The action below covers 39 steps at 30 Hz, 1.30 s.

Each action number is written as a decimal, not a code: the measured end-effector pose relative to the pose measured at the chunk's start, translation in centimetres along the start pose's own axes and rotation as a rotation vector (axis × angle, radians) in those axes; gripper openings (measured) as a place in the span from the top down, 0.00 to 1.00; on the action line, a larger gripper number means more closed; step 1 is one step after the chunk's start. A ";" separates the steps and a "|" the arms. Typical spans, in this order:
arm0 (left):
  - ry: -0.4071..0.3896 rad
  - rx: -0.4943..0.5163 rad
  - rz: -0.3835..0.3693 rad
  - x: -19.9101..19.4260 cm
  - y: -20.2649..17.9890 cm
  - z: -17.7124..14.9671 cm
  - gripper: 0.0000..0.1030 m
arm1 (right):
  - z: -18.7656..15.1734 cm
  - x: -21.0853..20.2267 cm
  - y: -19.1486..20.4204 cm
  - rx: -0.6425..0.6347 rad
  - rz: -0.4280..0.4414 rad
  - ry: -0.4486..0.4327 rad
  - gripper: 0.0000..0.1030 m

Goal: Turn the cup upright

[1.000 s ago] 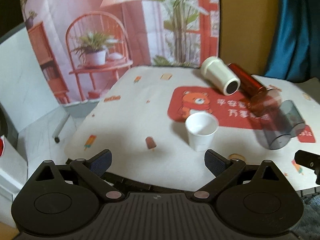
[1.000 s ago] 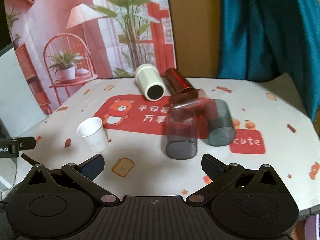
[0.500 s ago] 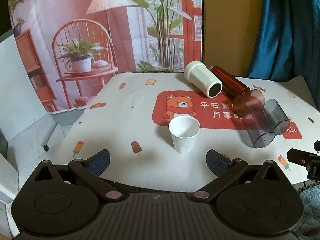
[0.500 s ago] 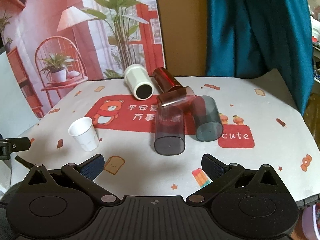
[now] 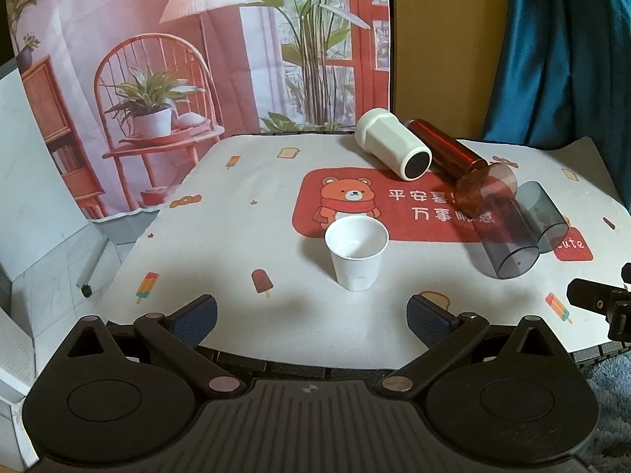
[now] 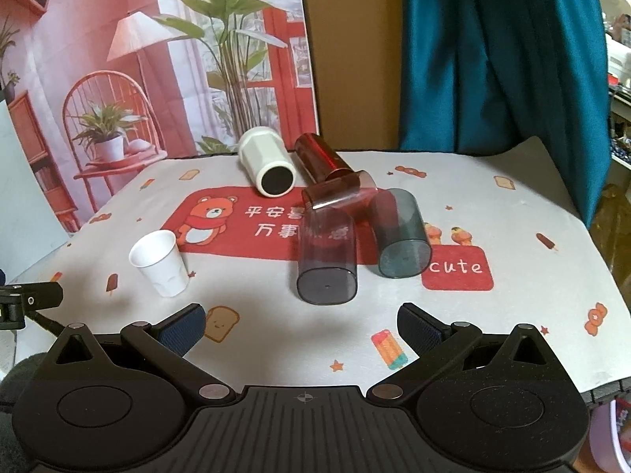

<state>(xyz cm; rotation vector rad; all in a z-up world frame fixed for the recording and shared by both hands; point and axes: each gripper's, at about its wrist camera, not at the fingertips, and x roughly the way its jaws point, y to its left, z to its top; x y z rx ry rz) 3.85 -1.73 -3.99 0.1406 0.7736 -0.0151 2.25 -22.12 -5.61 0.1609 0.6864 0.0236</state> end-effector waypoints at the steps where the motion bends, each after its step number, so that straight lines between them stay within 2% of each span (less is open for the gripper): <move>1: -0.001 0.002 0.000 0.0 0.0 0.0 0.00 | 0.0 0.0 -0.1 0.003 -0.001 0.000 0.00; 39: -0.027 0.022 -0.017 -0.1 -0.3 -0.2 0.00 | -0.4 0.5 -0.4 0.028 -0.002 0.017 0.00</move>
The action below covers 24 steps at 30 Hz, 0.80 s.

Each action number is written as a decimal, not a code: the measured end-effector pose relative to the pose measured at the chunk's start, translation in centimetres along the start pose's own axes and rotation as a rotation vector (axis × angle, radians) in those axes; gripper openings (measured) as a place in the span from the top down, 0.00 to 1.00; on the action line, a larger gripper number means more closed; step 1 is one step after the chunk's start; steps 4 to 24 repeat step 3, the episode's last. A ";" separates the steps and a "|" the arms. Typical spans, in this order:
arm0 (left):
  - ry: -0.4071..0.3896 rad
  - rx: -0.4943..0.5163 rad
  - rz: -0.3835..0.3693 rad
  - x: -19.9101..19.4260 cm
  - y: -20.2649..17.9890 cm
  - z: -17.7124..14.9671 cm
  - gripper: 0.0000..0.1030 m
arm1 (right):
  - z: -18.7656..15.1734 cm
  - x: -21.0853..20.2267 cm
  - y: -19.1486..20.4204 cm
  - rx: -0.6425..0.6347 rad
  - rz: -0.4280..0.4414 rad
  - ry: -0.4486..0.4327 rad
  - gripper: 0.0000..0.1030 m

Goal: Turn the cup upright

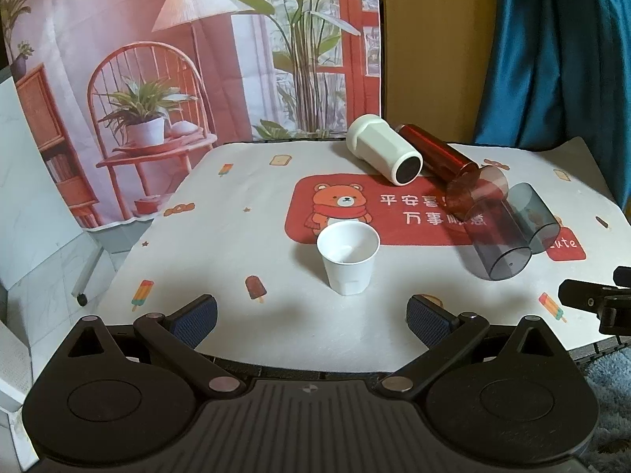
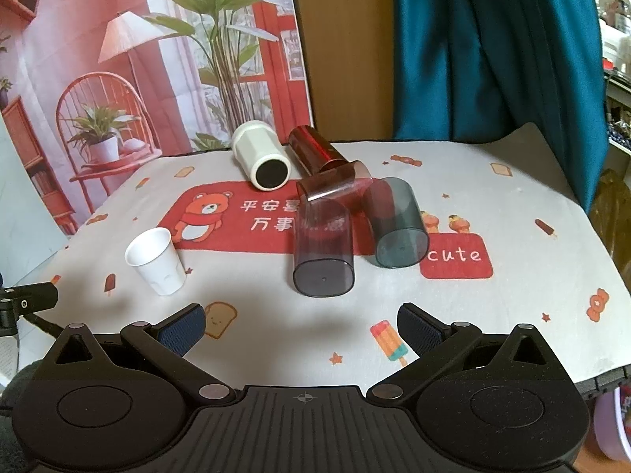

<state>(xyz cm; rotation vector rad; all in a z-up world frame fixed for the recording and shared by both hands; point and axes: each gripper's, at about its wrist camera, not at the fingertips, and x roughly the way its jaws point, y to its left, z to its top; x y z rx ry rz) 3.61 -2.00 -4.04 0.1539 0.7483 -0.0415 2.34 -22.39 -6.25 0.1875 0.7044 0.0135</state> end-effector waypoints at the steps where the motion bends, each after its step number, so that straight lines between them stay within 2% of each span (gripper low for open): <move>1: -0.001 0.002 0.000 0.0 0.1 -0.1 0.00 | 0.0 0.0 0.0 0.000 0.000 0.000 0.00; 24: 0.000 0.001 0.001 0.0 0.0 0.0 0.00 | 0.0 0.0 0.0 0.000 0.000 0.000 0.00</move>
